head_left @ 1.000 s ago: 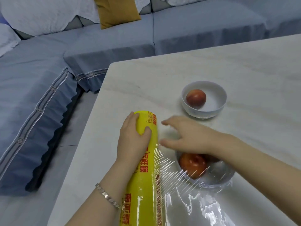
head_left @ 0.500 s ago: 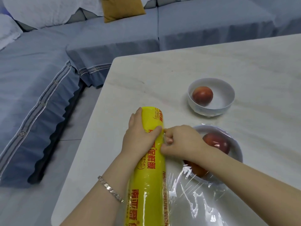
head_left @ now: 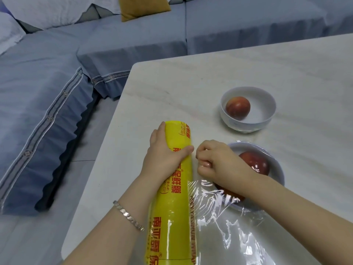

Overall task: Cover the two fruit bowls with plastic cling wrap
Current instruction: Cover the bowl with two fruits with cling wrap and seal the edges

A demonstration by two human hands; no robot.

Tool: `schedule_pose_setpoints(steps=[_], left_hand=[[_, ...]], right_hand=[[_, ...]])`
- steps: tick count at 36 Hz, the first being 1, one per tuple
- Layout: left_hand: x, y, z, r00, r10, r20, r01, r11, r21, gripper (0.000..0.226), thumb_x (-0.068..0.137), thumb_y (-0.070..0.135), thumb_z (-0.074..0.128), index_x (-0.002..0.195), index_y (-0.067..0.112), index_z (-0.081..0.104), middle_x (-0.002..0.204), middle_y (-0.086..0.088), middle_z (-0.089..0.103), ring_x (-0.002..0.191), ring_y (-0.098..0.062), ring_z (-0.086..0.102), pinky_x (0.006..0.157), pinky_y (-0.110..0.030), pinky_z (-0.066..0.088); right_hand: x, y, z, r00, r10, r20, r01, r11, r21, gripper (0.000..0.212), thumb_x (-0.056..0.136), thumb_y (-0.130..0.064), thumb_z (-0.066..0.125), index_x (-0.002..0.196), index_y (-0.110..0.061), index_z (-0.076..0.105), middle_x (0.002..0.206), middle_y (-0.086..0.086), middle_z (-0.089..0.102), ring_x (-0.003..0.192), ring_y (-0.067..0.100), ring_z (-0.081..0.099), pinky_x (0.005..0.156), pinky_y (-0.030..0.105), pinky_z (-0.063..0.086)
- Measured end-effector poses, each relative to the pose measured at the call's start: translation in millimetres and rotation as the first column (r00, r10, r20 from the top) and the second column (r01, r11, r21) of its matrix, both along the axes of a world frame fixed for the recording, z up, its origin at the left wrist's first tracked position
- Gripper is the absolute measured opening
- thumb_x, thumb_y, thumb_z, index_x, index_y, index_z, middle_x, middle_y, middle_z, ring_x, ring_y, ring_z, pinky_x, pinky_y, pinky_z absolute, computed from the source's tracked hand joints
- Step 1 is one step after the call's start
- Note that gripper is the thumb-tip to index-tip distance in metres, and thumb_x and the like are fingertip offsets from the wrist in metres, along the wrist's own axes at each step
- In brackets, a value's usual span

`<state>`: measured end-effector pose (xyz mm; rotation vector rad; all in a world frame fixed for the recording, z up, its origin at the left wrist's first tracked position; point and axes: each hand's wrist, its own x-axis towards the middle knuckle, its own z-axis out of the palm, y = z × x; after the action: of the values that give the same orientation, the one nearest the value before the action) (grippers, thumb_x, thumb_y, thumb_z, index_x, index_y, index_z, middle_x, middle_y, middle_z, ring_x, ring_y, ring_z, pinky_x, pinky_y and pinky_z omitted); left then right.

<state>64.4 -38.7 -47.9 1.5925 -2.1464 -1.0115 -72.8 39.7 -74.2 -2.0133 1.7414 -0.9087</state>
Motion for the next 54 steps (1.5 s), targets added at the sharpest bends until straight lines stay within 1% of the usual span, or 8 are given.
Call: schedule_pose_setpoints(steps=[15, 19, 23, 26, 32, 38, 47, 54], left_hand=[[2.3, -3.9, -4.4, 1.0, 0.023, -0.019, -0.022, 1.0, 0.02, 0.098, 0.076, 0.044, 0.071, 0.149, 0.031, 0.007, 0.156, 0.0, 0.015, 0.136, -0.023, 0.033, 0.105, -0.037, 0.033], [3.5, -3.6, -3.9, 0.998, 0.039, -0.053, -0.039, 0.999, 0.014, 0.098, 0.074, 0.042, 0.074, 0.148, 0.031, 0.012, 0.153, 0.001, 0.022, 0.134, -0.022, 0.035, 0.101, -0.036, 0.036], [8.2, -2.2, -4.3, 0.989, 0.104, -0.109, -0.103, 0.995, 0.016, 0.09, 0.07, 0.043, 0.078, 0.142, 0.028, 0.026, 0.143, -0.001, 0.036, 0.12, -0.022, 0.048, 0.091, -0.035, 0.044], [12.1, -0.3, -2.6, 0.978, 0.159, -0.136, -0.159, 0.987, 0.008, 0.078, 0.072, 0.048, 0.073, 0.136, 0.027, 0.034, 0.137, -0.002, 0.041, 0.11, -0.021, 0.054, 0.09, -0.038, 0.048], [27.7, 22.5, -6.0, 0.992, 0.062, -0.106, -0.042, 0.982, 0.185, 0.108, 0.063, 0.055, 0.077, 0.144, 0.048, 0.006, 0.122, 0.009, 0.046, 0.103, -0.017, 0.056, 0.081, -0.033, 0.047], [34.1, 29.2, -8.1, 0.961, 0.142, -0.239, -0.086, 0.97, 0.229, 0.095, 0.068, 0.034, 0.08, 0.143, 0.041, 0.022, 0.119, 0.009, 0.053, 0.097, -0.012, 0.059, 0.076, -0.029, 0.05], [28.0, 29.0, -6.0, 0.971, 0.132, -0.2, -0.095, 0.978, 0.186, 0.096, 0.07, 0.044, 0.076, 0.145, 0.045, 0.016, 0.115, 0.011, 0.052, 0.095, -0.012, 0.057, 0.078, -0.031, 0.047], [36.5, 20.6, 3.5, 0.96, 0.157, -0.231, -0.131, 0.984, 0.122, 0.098, 0.07, 0.045, 0.076, 0.145, 0.044, 0.014, 0.125, 0.01, 0.052, 0.099, -0.014, 0.058, 0.077, -0.032, 0.049]], right_hand=[[-10.2, 21.4, 11.3, 0.979, 0.192, -0.07, -0.194, 0.981, -0.03, 0.022, 0.069, -0.011, 0.052, 0.056, -0.021, 0.037, 0.072, -0.001, 0.056, 0.065, 0.011, 0.043, 0.063, 0.022, 0.033], [2.3, 25.1, 22.0, 1.0, 0.016, -0.004, -0.016, 0.991, 0.134, 0.011, 0.079, -0.016, 0.053, 0.081, -0.024, 0.045, 0.069, -0.007, 0.055, 0.064, 0.011, 0.048, 0.063, 0.029, 0.039], [21.1, 24.2, 29.9, 0.991, -0.065, -0.119, 0.091, 0.969, 0.23, 0.044, 0.082, -0.047, 0.056, 0.12, -0.025, 0.051, 0.103, -0.006, 0.06, 0.097, 0.012, 0.054, 0.088, 0.026, 0.036], [32.0, 22.4, 24.7, 0.961, -0.015, -0.277, 0.098, 0.953, 0.287, 0.043, 0.08, -0.056, 0.052, 0.105, -0.023, 0.064, 0.113, -0.002, 0.052, 0.112, 0.016, 0.042, 0.098, 0.03, 0.02], [32.3, 23.3, 35.1, 0.996, -0.001, -0.087, 0.035, 0.923, 0.383, 0.028, 0.071, -0.052, 0.068, 0.071, -0.026, 0.056, 0.113, -0.006, 0.047, 0.108, 0.012, 0.038, 0.087, 0.024, 0.013], [35.4, 23.7, 32.2, 0.992, -0.02, -0.124, 0.065, 0.926, 0.373, 0.033, 0.069, -0.037, 0.067, 0.052, -0.024, 0.042, 0.121, 0.001, 0.058, 0.134, 0.006, 0.031, 0.096, 0.028, 0.01], [35.8, 15.3, 22.4, 0.973, -0.053, -0.226, 0.103, 0.97, 0.219, 0.041, 0.068, -0.022, 0.054, 0.04, -0.025, 0.024, 0.107, 0.007, 0.069, 0.125, 0.012, 0.048, 0.113, 0.026, 0.004], [34.9, 6.3, 28.7, 0.988, -0.126, -0.089, 0.143, 0.967, 0.21, 0.046, 0.075, -0.008, 0.052, 0.044, -0.025, 0.023, 0.124, 0.004, 0.063, 0.13, 0.007, 0.043, 0.112, 0.026, 0.011]])
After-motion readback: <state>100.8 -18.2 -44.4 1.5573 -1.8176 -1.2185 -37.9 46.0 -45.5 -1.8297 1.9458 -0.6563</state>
